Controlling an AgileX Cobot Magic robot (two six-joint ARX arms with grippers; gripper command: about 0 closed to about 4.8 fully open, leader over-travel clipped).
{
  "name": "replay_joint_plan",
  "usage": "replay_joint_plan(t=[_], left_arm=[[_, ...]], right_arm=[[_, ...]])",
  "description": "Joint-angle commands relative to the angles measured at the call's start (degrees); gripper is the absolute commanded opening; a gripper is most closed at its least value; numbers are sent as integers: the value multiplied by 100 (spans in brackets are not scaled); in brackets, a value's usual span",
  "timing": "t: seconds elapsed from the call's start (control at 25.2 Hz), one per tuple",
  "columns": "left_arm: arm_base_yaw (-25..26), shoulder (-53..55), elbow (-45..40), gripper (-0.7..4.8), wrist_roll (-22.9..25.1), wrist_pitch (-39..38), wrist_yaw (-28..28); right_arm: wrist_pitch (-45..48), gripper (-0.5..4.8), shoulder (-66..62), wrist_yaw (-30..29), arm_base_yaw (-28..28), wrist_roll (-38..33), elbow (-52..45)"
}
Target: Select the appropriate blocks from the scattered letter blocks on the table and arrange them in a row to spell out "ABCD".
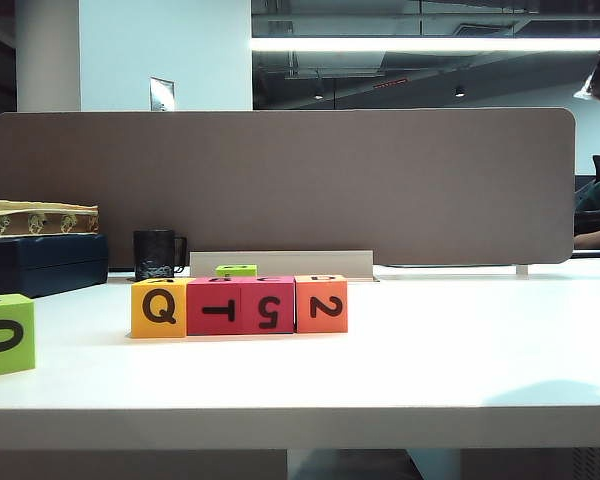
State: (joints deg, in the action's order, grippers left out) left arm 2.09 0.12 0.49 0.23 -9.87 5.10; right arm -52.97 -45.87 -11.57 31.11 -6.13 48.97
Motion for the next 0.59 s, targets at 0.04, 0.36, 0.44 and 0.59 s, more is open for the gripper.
replay_joint_plan(t=[0.04, 0.36, 0.44, 0.59], left_arm=[[4, 4, 7, -6, -238, -28, 13], [4, 4, 7, -6, -238, -28, 11], [4, 4, 7, -6, -238, -28, 11], [4, 4, 7, -6, -238, -28, 11]], right_arm=[[57, -1, 11, 4, 2, -7, 20], [57, -1, 11, 4, 2, -7, 20], [55, -1, 11, 4, 2, -7, 20], [153, -1, 11, 122, -2, 339, 20]])
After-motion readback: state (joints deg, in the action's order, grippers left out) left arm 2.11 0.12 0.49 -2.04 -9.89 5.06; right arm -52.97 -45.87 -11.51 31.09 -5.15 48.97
